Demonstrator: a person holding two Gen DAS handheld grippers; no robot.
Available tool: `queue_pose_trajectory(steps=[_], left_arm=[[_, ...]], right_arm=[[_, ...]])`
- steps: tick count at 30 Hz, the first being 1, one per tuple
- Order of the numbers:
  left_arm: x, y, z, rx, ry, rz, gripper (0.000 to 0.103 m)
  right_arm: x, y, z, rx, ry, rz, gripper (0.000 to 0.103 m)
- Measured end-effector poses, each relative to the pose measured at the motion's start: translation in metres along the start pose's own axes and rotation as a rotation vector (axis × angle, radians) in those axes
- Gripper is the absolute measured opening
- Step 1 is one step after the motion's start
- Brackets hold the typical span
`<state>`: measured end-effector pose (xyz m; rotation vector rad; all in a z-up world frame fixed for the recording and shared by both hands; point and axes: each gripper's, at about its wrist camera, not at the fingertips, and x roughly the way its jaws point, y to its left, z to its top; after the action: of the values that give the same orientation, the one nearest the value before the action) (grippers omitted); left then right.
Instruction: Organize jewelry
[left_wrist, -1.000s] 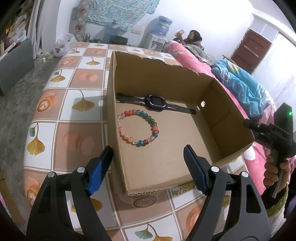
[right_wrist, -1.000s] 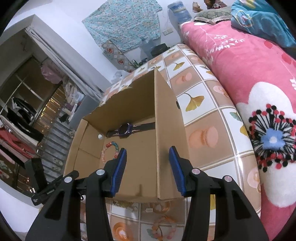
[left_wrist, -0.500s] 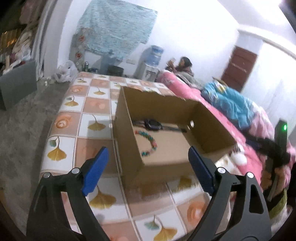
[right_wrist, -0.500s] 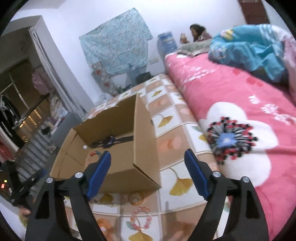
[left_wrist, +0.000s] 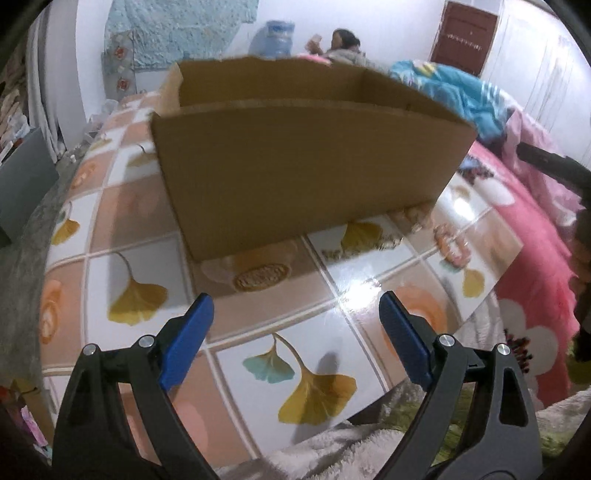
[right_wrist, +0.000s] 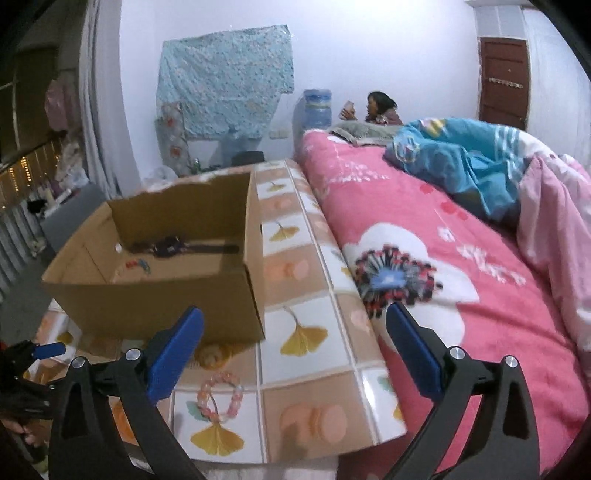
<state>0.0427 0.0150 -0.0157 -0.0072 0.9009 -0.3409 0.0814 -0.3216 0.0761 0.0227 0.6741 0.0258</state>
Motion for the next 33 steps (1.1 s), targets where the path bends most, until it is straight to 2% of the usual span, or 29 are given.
queue_pose_trajectory(steps=[6,10,16,19,28,33], left_arm=[[0.017,-0.007,-0.003,0.038,0.035,0.043,0.087],[0.021,-0.006,-0.006,0.020,0.036,0.046,0.087],[0.024,-0.011,-0.007,0.073,0.044,0.098,0.090],[0.026,-0.012,-0.009,0.085,0.043,0.117,0.095],[0.026,-0.011,-0.008,0.087,0.035,0.125,0.095],[0.031,-0.012,-0.004,0.081,0.061,0.133,0.096]], right_arm=[[0.009,0.022,-0.034,-0.017,0.053,0.034,0.096],[0.012,0.043,-0.045,-0.081,0.068,0.044,0.096],[0.018,0.052,-0.051,-0.044,0.086,0.100,0.096],[0.018,0.053,-0.050,-0.047,0.064,0.070,0.096],[0.019,0.054,-0.047,-0.082,0.026,0.038,0.096],[0.016,0.057,-0.046,-0.085,-0.008,0.035,0.096]])
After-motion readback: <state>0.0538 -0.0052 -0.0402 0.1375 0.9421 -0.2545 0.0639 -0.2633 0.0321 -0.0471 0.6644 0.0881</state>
